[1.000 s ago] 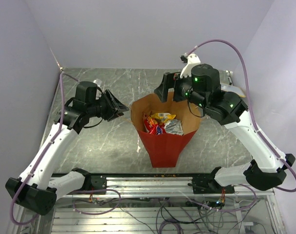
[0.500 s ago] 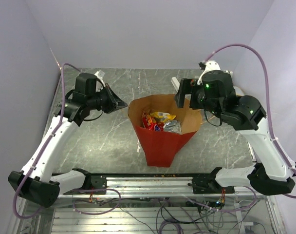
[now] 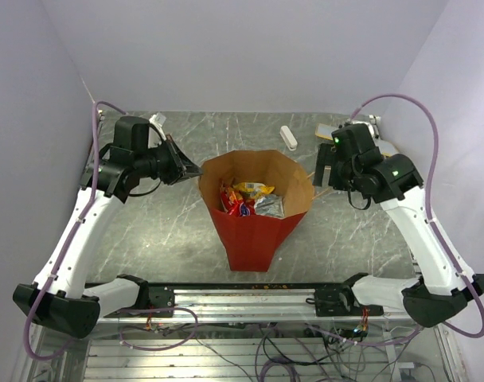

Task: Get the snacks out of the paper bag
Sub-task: Adjust the paper bag at the center of the board.

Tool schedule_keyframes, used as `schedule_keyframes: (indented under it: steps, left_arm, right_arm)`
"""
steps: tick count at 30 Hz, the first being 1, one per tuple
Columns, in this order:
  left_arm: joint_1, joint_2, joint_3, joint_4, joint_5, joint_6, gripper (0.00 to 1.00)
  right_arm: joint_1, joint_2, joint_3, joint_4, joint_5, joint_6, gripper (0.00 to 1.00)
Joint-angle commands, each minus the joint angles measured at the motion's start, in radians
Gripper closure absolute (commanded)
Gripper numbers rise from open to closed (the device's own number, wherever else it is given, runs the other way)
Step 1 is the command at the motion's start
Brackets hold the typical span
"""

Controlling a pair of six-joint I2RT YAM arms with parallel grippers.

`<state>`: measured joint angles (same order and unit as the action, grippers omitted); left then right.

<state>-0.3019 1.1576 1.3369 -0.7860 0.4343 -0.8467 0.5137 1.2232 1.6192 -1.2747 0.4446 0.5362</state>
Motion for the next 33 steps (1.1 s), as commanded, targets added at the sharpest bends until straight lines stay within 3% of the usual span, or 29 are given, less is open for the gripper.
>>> schedule_keyframes:
  steps: [1,3,9,13,18,25,30,33]
  left_arm:
    - [0.019,-0.004,0.059,-0.018,0.061,0.037,0.92]
    - [0.024,0.002,0.07,-0.028,0.067,0.045,0.92]
    - [0.035,0.008,0.12,-0.074,0.045,0.08,0.93]
    - [0.058,0.03,0.192,-0.144,0.001,0.13,0.93]
    - [0.11,0.076,0.308,-0.229,-0.05,0.2,0.93]
    - [0.224,0.176,0.491,-0.357,-0.106,0.295,0.93]
    - [0.316,0.249,0.684,-0.425,-0.126,0.317,0.93]
    - [0.328,0.261,0.71,-0.413,-0.106,0.297,0.93]
  right_arm:
    - [-0.035,-0.045,-0.099,0.134,-0.154,0.016,0.13]
    - [-0.047,-0.056,-0.138,0.203,-0.222,0.005,0.24]
    - [-0.047,-0.042,-0.141,0.32,-0.423,-0.088,0.73]
    - [-0.047,-0.022,-0.109,0.398,-0.614,-0.154,0.92]
    - [-0.009,0.044,-0.099,0.536,-0.794,-0.133,0.99]
    - [0.202,0.25,0.023,0.731,-0.796,-0.065,1.0]
    - [0.244,0.354,0.028,0.949,-0.916,0.053,1.0]
    - [0.252,0.398,0.025,0.989,-0.969,0.07,1.0]
